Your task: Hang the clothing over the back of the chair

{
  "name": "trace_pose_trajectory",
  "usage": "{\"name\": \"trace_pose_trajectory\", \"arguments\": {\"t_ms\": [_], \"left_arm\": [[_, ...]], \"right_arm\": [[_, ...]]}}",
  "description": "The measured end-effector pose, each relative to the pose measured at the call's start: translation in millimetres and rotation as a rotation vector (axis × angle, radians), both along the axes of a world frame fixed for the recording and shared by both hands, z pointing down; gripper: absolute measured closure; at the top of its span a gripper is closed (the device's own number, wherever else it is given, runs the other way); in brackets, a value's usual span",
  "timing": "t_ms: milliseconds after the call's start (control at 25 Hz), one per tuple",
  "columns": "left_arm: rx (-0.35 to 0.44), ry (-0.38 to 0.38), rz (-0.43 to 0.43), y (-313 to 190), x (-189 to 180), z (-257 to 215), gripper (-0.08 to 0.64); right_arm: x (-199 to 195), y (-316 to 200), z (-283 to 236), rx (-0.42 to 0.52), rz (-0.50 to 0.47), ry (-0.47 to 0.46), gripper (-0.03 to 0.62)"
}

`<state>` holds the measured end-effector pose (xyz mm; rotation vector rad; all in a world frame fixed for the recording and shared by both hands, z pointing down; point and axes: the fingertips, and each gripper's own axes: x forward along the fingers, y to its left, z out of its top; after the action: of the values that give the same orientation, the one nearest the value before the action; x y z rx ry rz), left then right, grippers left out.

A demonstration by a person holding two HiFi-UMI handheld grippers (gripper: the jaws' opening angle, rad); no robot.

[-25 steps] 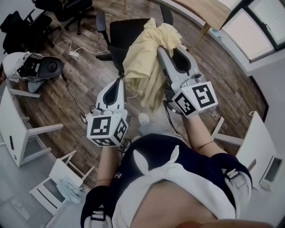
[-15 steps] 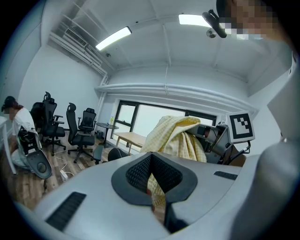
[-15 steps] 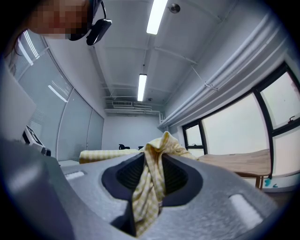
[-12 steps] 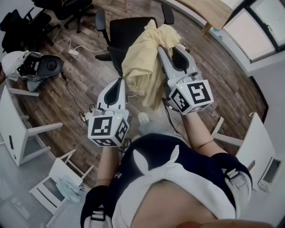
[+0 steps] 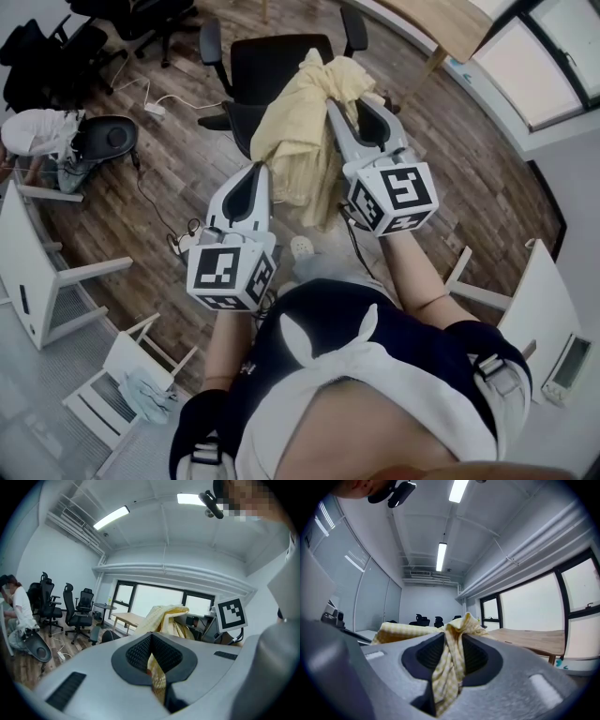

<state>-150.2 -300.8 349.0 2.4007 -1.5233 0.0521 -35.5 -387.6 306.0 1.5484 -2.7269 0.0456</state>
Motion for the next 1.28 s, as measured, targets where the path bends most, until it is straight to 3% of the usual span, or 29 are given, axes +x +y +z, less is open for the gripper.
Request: {"name": "trace_pose_trajectory", "arguments": {"t_ms": [480,1280], "left_arm": [[0.019,0.008,0.067,-10.1,33.8,-5.7,0.554],[0.024,0.016,0.089,-47.3,44.7,-6.6,0.554]], "right_arm": [[1.6,-24.3,27.8,-0.101,-0.013,0.076,0.485],[-11.6,-54.6,65.0,-0.235,-0.069,0.188,0.485]]}}
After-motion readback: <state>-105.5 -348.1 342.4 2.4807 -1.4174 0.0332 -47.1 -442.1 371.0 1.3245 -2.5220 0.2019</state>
